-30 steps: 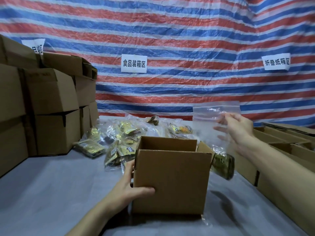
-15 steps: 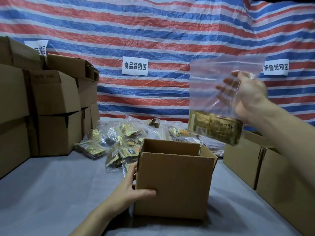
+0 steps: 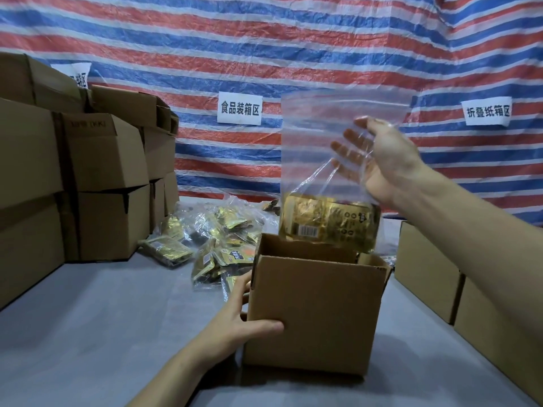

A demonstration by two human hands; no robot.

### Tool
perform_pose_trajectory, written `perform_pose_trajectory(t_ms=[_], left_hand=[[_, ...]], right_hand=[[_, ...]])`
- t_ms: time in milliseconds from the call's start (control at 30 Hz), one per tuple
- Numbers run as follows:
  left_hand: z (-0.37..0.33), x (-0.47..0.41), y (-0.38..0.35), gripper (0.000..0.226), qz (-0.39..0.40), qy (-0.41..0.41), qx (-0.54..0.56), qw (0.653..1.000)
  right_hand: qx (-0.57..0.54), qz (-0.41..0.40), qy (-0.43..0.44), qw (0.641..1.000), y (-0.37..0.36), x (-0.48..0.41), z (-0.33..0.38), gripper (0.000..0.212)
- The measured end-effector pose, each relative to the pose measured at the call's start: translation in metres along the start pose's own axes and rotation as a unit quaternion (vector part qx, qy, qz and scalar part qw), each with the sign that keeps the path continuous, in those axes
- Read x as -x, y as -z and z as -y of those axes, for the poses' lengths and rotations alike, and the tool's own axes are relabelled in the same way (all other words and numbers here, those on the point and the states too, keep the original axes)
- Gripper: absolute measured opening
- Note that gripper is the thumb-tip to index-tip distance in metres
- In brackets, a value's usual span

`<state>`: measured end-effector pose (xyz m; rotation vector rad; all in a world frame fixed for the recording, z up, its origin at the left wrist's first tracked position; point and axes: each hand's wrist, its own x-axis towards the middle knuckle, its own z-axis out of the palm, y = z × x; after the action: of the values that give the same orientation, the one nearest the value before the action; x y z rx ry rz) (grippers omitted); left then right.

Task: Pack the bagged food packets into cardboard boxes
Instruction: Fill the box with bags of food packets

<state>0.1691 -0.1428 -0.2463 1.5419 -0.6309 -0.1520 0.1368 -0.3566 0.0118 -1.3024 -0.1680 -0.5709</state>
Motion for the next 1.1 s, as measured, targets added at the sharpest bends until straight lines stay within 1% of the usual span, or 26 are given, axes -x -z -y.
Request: perform_pose_trajectory(t_ms=[167, 267, 333, 400, 467, 567, 667, 767, 867, 967, 1033, 1100], left_hand=[[0.001, 0.000, -0.001, 0.112, -0.005, -0.001, 0.004, 1.000], [0.002, 0.000, -0.001, 0.112, -0.008, -0.002, 0.006, 1.000], [0.002, 0.000, -0.001, 0.111, -0.011, -0.003, 0.007, 1.000], [0.001, 0.000, -0.001, 0.110, -0.013, -0.005, 0.007, 1.000], [0.001, -0.001, -0.001, 0.110, -0.013, -0.004, 0.006, 1.000], [0.003, -0.001, 0.000, 0.104, -0.018, -0.001, 0.008, 1.000], [0.004, -0.002, 0.000, 0.101, -0.023, -0.003, 0.008, 1.000], [0.005, -0.002, 0.000, 0.102, -0.026, -0.006, 0.005, 1.000], [0.005, -0.002, 0.001, 0.105, -0.025, -0.006, 0.006, 1.000], [0.005, -0.002, 0.001, 0.103, -0.027, -0.007, 0.001, 1.000], [0.006, -0.002, 0.001, 0.099, -0.031, -0.009, -0.001, 0.999], [0.006, -0.002, 0.001, 0.096, -0.032, -0.011, -0.003, 0.999]], right_hand=[[0.008, 0.013, -0.042, 0.999, -0.005, 0.006, -0.030, 0.019], [0.040, 0.030, -0.056, 0.997, 0.000, 0.008, -0.050, 0.021], [0.104, 0.055, -0.068, 0.991, 0.007, 0.010, -0.064, 0.021], [0.210, 0.077, -0.082, 0.971, 0.018, 0.012, -0.073, 0.020], [0.279, 0.087, -0.094, 0.952, 0.027, 0.014, -0.078, 0.015], [0.302, 0.089, -0.079, 0.946, 0.039, 0.016, -0.075, 0.009], [0.334, 0.098, -0.061, 0.935, 0.046, 0.018, -0.067, 0.014], [0.330, 0.107, -0.057, 0.936, 0.050, 0.021, -0.060, 0.013], [0.349, 0.115, -0.033, 0.929, 0.051, 0.027, -0.058, 0.010], [0.367, 0.122, -0.011, 0.922, 0.055, 0.031, -0.058, 0.009], [0.367, 0.140, -0.017, 0.919, 0.058, 0.031, -0.054, 0.010], [0.375, 0.179, -0.033, 0.909, 0.062, 0.031, -0.048, 0.012]])
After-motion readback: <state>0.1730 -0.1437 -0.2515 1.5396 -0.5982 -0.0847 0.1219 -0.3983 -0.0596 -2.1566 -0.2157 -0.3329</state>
